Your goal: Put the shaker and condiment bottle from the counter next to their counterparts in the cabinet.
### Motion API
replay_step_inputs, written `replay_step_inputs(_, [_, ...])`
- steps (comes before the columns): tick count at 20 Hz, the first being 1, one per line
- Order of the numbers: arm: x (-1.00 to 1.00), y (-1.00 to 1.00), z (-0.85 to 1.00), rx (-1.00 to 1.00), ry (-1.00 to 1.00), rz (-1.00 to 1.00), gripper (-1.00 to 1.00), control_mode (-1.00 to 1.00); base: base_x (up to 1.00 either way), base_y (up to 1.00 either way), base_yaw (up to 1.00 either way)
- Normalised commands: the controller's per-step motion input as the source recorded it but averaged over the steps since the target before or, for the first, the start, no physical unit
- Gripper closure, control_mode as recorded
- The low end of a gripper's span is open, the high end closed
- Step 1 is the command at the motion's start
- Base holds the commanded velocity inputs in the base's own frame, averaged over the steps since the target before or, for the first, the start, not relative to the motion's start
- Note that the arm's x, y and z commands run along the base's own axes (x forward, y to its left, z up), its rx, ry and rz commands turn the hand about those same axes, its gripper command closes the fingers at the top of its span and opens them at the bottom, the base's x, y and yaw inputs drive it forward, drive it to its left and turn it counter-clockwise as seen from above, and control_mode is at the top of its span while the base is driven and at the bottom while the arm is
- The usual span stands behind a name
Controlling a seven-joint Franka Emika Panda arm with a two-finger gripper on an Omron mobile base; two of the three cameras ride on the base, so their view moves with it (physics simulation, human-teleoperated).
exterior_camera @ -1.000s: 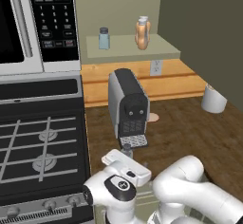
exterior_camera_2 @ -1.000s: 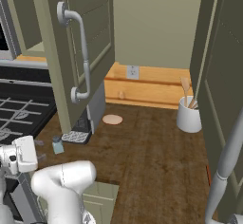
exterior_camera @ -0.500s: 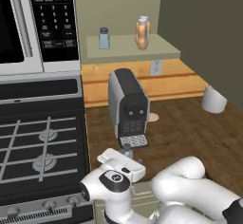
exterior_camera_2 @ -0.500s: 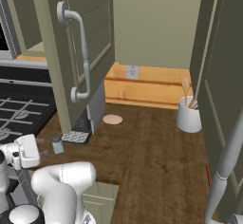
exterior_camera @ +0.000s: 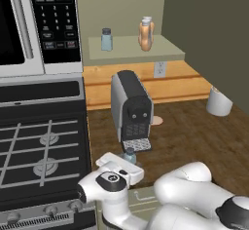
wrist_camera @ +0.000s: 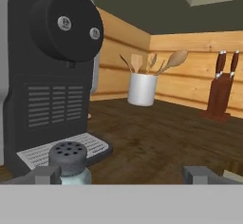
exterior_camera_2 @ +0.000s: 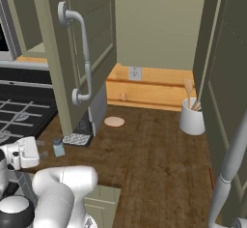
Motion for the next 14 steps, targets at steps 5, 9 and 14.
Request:
replay_step_inputs(5, [0.07, 0.00, -0.12, 0.00, 0.00, 0.00, -1.00, -1.00, 0.00, 0.00, 0.00])
replay_step_inputs(9, [0.08, 0.00, -0.11, 0.00, 0.00, 0.00, -1.00, -1.00, 0.00, 0.00, 0.00])
replay_step_inputs(14, [0.17, 0.00, -0.04, 0.00, 0.00, 0.00, -1.00, -1.00, 0.00, 0.00, 0.00])
